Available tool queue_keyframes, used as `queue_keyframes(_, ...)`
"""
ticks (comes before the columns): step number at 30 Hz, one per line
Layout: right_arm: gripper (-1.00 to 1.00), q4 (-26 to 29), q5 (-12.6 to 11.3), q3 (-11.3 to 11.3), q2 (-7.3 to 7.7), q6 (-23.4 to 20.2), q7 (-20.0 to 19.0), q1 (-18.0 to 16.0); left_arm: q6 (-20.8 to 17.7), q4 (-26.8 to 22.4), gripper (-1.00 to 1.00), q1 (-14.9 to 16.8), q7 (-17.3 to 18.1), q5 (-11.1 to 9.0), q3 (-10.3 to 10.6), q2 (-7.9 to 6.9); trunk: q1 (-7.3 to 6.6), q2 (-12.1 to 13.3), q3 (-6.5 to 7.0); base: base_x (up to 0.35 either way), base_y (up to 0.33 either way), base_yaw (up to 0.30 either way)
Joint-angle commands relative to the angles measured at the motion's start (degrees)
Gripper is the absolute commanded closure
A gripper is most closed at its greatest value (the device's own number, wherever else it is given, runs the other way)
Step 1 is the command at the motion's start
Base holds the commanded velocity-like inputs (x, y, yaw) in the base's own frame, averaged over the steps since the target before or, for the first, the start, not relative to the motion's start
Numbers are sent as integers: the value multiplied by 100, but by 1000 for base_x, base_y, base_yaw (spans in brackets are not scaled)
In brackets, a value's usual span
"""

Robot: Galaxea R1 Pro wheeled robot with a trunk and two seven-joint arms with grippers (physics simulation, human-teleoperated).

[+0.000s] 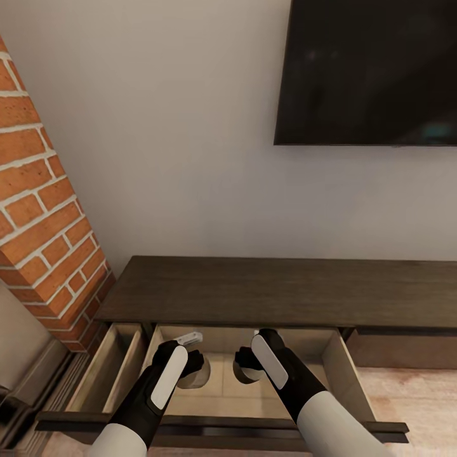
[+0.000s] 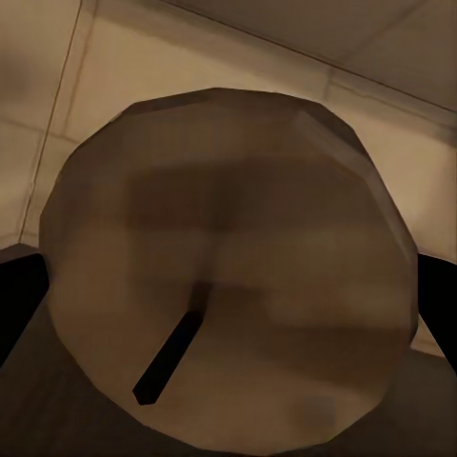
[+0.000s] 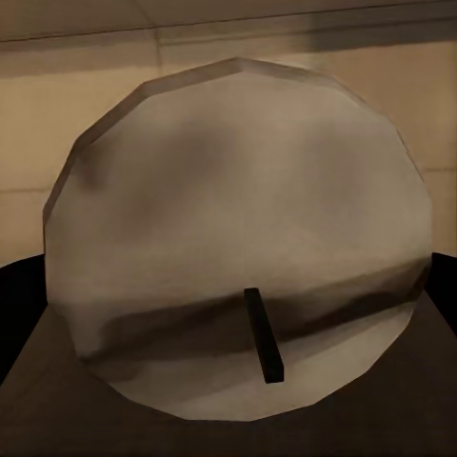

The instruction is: Place each of the two pumpkins and all three candles from the living room inside a cabinet in the living room (use any cabinet), then make sure every cabinet is closed, and position the cauldron so it is next to a table in the living room.

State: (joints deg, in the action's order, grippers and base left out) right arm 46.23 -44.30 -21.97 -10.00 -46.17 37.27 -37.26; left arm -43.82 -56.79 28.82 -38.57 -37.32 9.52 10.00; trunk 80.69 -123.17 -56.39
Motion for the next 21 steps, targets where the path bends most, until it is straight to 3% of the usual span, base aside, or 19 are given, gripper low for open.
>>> queue_keyframes(1,100,0,0,0,0,3,0,-1,4,-1,100,1,3,2,1,0,22,-42,-18,0,0,0)
queue_keyframes(21,100,-2,0,-9,0,3,0,-1,13,-3,100,1,-1,31,-3,0,462,-844,-377,0,0,0)
